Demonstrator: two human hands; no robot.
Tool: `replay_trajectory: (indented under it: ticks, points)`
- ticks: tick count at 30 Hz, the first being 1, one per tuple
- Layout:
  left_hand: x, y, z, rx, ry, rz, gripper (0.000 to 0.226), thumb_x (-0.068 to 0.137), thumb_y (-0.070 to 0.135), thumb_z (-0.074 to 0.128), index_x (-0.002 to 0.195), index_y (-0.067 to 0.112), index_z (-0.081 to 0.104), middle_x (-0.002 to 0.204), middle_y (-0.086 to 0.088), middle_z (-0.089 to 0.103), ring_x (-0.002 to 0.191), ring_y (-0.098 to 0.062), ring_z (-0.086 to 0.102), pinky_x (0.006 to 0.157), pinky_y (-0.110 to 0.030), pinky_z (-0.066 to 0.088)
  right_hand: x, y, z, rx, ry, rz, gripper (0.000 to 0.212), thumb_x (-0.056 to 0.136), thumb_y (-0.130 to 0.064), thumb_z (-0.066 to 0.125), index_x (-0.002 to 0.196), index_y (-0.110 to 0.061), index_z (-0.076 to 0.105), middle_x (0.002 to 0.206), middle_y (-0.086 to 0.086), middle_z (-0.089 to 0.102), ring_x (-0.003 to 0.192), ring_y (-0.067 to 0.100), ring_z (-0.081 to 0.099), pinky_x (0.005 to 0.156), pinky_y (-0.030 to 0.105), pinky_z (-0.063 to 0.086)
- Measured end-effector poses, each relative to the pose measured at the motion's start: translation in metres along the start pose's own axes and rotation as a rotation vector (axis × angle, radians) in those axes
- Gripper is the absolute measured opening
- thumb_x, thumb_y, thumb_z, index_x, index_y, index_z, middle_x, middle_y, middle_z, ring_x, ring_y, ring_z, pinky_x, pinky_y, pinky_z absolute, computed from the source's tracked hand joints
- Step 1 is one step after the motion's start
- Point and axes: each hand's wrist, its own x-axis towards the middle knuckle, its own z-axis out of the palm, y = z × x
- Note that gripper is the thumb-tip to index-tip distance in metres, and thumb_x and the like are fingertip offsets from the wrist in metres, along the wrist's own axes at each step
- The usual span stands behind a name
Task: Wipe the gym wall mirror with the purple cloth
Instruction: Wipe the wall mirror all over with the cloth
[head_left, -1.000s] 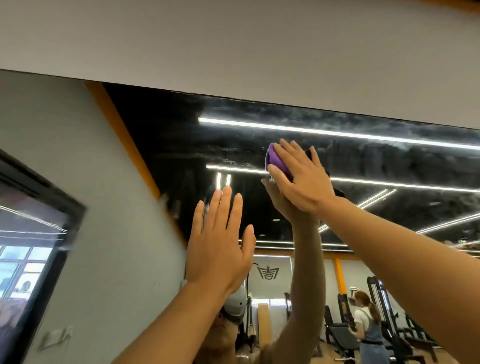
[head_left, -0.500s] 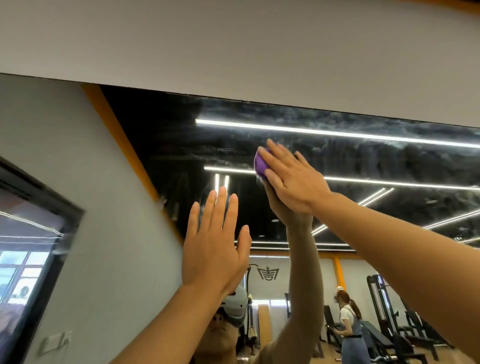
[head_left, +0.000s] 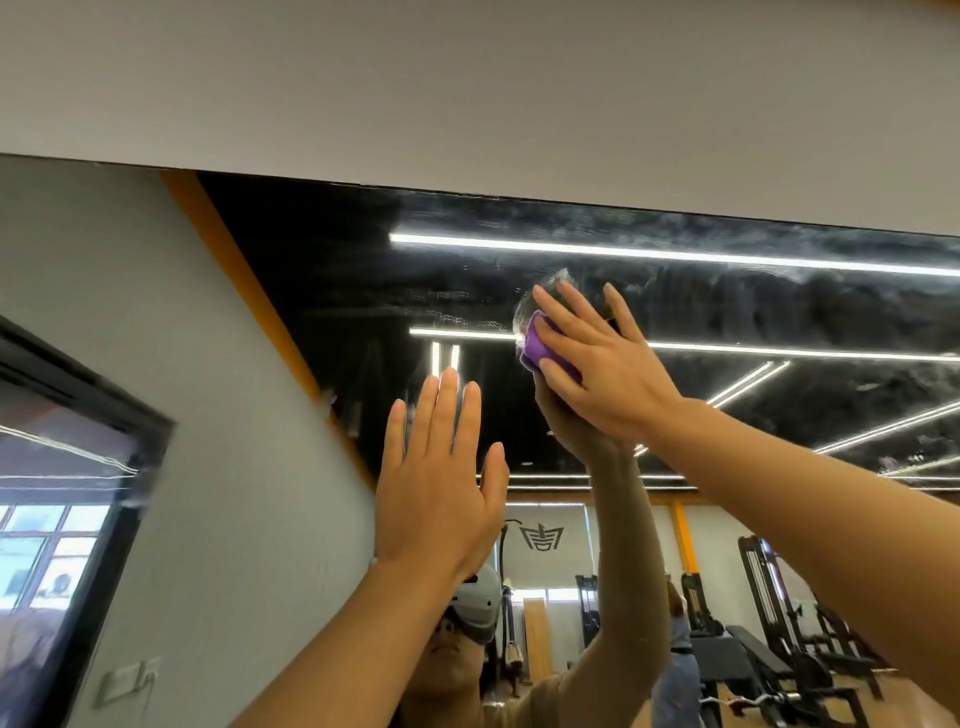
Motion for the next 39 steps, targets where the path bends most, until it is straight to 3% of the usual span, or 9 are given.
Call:
replay_trajectory:
  ticks: [6, 11, 15, 20, 23, 28, 32, 34, 39]
  points:
    - [0.001, -0.002, -0.001, -0.029, -0.026, -0.005, 0.067, 0.106, 0.048, 0.008, 0.152, 0.012, 0.042, 0.158, -0.012, 0.040, 0.146, -0.030, 0.035, 0.115, -0.057, 0.021, 0.002, 0.000, 0.011, 0.127, 0.011, 0.059, 0.057, 0.101, -0.052, 0.004, 0.155, -0.034, 0.013, 0.165, -0.008, 0.009, 0.155, 0.013, 0.001, 0.123, 0.027, -0.012]
    - [0.002, -0.002, -0.002, -0.032, -0.029, -0.004, 0.070, 0.106, 0.049, 0.004, 0.151, 0.011, 0.042, 0.157, -0.014, 0.040, 0.146, -0.031, 0.036, 0.116, -0.057, 0.021, -0.013, -0.026, 0.018, 0.157, 0.052, 0.099, 0.058, 0.105, -0.044, 0.012, 0.157, -0.022, 0.026, 0.166, -0.004, 0.019, 0.155, 0.013, 0.009, 0.123, 0.025, -0.005]
    - [0.002, 0.000, -0.002, -0.029, -0.044, 0.001, 0.070, 0.106, 0.049, 0.004, 0.152, 0.011, 0.041, 0.158, -0.014, 0.039, 0.147, -0.031, 0.035, 0.116, -0.057, 0.019, 0.012, 0.000, 0.011, 0.134, 0.040, 0.246, 0.054, 0.111, -0.039, 0.014, 0.161, -0.018, 0.013, 0.169, -0.003, 0.000, 0.155, 0.012, -0.008, 0.119, 0.025, -0.015]
    - [0.002, -0.002, -0.003, -0.036, -0.062, 0.001, 0.071, 0.106, 0.049, 0.002, 0.152, 0.011, 0.040, 0.158, -0.014, 0.039, 0.147, -0.031, 0.034, 0.116, -0.057, 0.020, 0.024, 0.029, 0.001, 0.127, 0.010, 0.464, 0.062, 0.107, -0.038, 0.012, 0.161, -0.008, 0.004, 0.169, 0.007, -0.008, 0.155, 0.019, -0.012, 0.122, 0.031, -0.013]
    - [0.002, -0.002, -0.004, -0.042, -0.071, -0.001, 0.071, 0.106, 0.049, 0.001, 0.152, 0.011, 0.039, 0.158, -0.014, 0.039, 0.147, -0.032, 0.034, 0.117, -0.057, 0.020, 0.015, 0.017, 0.004, 0.169, -0.006, 0.352, 0.074, 0.093, -0.040, 0.010, 0.161, -0.009, 0.004, 0.169, 0.006, -0.006, 0.155, 0.017, -0.010, 0.120, 0.024, -0.014]
    - [0.002, -0.002, -0.004, -0.063, -0.075, -0.002, 0.071, 0.106, 0.049, 0.002, 0.152, 0.010, 0.039, 0.158, -0.015, 0.038, 0.148, -0.032, 0.033, 0.117, -0.058, 0.019, 0.002, 0.019, 0.001, 0.282, -0.012, 0.191, 0.067, 0.098, -0.037, 0.020, 0.161, -0.018, 0.009, 0.170, 0.000, 0.005, 0.156, 0.015, -0.001, 0.120, 0.019, -0.006]
    - [0.002, -0.002, -0.006, -0.076, -0.078, -0.011, 0.066, 0.106, 0.048, 0.005, 0.154, 0.012, 0.033, 0.160, -0.014, 0.035, 0.149, -0.031, 0.030, 0.119, -0.054, 0.018, -0.008, 0.027, 0.001, 0.144, -0.043, 0.098, 0.062, 0.102, -0.043, 0.016, 0.160, -0.021, 0.012, 0.169, -0.004, 0.001, 0.154, 0.010, -0.007, 0.120, 0.020, -0.012]
    - [0.001, -0.001, -0.006, -0.087, -0.071, -0.027, 0.061, 0.104, 0.048, 0.013, 0.155, 0.016, 0.024, 0.162, -0.013, 0.032, 0.151, -0.030, 0.026, 0.121, -0.051, 0.015, -0.012, 0.039, 0.001, 0.115, -0.011, 0.178, 0.061, 0.105, -0.044, 0.016, 0.161, -0.020, 0.011, 0.169, -0.003, 0.000, 0.154, 0.010, -0.007, 0.122, 0.024, -0.012]
    - [0.001, 0.005, -0.009, -0.083, -0.083, -0.049, 0.060, 0.100, 0.045, 0.020, 0.153, 0.017, 0.019, 0.163, -0.011, 0.029, 0.152, -0.028, 0.023, 0.120, -0.049, 0.009, -0.006, 0.056, 0.002, 0.100, 0.074, 0.641, 0.057, 0.111, -0.033, 0.018, 0.161, -0.007, 0.007, 0.170, 0.008, -0.001, 0.156, 0.023, -0.005, 0.126, 0.036, -0.007]
